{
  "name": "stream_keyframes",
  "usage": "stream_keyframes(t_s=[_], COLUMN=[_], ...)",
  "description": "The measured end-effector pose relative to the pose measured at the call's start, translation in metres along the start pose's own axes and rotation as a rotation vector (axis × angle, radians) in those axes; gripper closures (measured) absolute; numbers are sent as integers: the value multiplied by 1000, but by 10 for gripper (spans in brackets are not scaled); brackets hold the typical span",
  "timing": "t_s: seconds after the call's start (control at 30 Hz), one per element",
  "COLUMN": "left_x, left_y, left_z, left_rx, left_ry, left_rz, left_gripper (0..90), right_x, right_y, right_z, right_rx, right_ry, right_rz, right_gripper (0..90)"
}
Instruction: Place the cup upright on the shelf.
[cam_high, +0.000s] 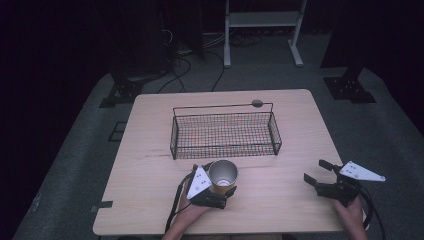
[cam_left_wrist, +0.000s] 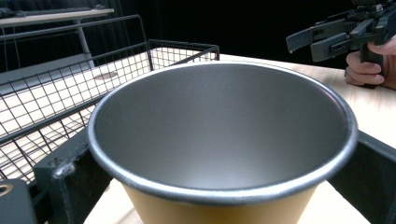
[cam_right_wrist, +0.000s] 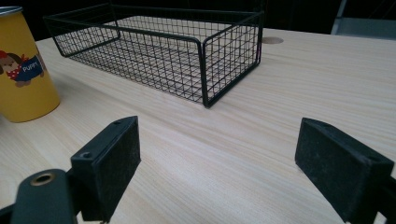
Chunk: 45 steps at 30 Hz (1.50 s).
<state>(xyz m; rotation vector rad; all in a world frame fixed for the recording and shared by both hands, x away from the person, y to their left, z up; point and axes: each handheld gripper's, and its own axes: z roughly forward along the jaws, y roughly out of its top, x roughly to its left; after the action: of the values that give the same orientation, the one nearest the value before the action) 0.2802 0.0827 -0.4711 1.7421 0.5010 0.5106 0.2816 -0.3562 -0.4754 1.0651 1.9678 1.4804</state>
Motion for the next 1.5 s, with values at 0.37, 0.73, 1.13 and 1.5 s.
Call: stream_keyframes(t_s=[0.37, 0.73, 1.13, 1.5], left_x=[3, 2, 7, 20], left_y=[1, 14, 37, 66], left_z=[4, 7, 14, 17], left_rx=[9, 14, 0, -22], left_ry=[-12, -43, -80, -99], left_rz=[7, 17, 48, 69], left_gripper=[126, 133, 135, 135], right_x=[0, 0, 0, -1], right_y=[0, 0, 0, 0], right_z=[0, 0, -1, -1], right_rx=[-2, -3, -6, -6], right_ry=[1, 1, 3, 2], right_rz=[-1, 1, 0, 4], right_gripper=[132, 131, 131, 131])
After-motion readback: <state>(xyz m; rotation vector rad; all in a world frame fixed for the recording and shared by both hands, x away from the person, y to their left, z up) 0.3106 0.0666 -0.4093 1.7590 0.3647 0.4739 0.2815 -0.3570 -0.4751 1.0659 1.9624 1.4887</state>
